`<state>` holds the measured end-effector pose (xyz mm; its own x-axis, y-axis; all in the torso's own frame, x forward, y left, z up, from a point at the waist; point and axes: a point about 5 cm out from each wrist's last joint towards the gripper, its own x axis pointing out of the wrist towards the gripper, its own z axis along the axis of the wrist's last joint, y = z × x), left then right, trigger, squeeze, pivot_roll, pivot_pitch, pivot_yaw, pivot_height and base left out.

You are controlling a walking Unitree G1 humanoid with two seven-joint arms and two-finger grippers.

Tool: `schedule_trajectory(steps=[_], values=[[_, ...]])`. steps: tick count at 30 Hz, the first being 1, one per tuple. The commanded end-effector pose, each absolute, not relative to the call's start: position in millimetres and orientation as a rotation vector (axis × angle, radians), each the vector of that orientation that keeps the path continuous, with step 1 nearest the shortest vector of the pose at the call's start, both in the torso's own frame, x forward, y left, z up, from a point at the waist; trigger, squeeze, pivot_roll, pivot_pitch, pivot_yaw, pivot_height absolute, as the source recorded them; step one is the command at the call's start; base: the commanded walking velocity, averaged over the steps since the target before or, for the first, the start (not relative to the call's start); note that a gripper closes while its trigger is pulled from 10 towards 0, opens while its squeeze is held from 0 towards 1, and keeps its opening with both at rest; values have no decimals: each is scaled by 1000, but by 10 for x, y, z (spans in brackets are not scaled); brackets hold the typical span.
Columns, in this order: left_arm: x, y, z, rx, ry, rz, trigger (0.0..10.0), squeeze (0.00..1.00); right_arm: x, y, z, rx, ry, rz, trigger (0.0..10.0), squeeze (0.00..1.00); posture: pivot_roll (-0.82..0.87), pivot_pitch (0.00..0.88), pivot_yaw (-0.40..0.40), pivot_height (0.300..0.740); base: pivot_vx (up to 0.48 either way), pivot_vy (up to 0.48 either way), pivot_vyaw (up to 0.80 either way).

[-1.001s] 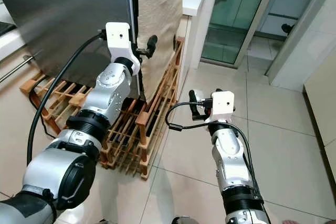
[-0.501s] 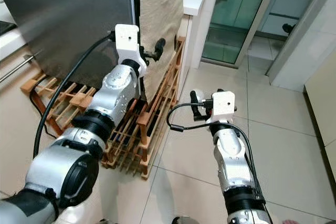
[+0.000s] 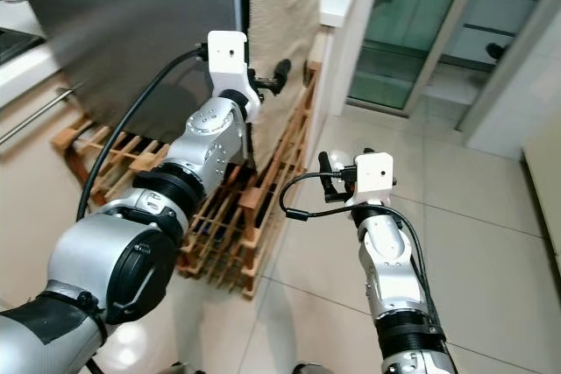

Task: Restocking fridge

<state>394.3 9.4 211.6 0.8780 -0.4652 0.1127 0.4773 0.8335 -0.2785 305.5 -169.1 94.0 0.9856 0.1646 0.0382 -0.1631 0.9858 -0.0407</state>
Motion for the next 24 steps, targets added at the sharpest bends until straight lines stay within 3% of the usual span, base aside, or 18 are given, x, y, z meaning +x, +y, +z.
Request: schedule_trajectory(steps=[1,3,4,6,8,9,12,14,20,24], values=[[3694,-529,2468,-406,-119,-876,10000,0,2978,-1569,892,-21,-4,282,10000,0,-237,0,40,740,0,0,0],[3665,-574,2524,-428,-138,-923,10000,0,2951,-1539,870,-19,8,311,10000,0,-237,0,40,740,0,0,0],[3570,-709,2651,-455,-177,-1043,10000,0,2898,-1575,818,-5,33,291,10000,0,-251,0,48,740,0,0,0],[3570,-709,2651,-455,-177,-1043,10000,0,2898,-1575,818,-5,33,291,10000,0,-251,0,48,740,0,0,0],[3297,-1028,2791,-515,-209,-1280,10000,0,2832,-1657,769,10,54,253,10000,0,-277,0,56,740,0,0,0],[3297,-1028,2791,-515,-209,-1280,10000,0,2832,-1657,769,10,54,253,10000,0,-277,0,56,740,0,0,0],[2988,-1280,2884,-535,-258,-1494,10000,0,2754,-1641,741,4,68,263,10000,0,-290,0,61,740,0,0,0],[2969,-1291,2875,-525,-265,-1508,10000,0,2743,-1635,737,4,72,266,10000,0,-290,0,62,740,0,0,0],[3209,-1068,2692,-490,-223,-1350,10000,0,2746,-1630,747,3,73,263,10000,0,-285,0,59,740,0,0,0],[3545,-400,2459,-392,-246,-1132,10000,0,2818,-1602,856,28,36,239,10000,0,-254,0,55,740,0,0,0]])
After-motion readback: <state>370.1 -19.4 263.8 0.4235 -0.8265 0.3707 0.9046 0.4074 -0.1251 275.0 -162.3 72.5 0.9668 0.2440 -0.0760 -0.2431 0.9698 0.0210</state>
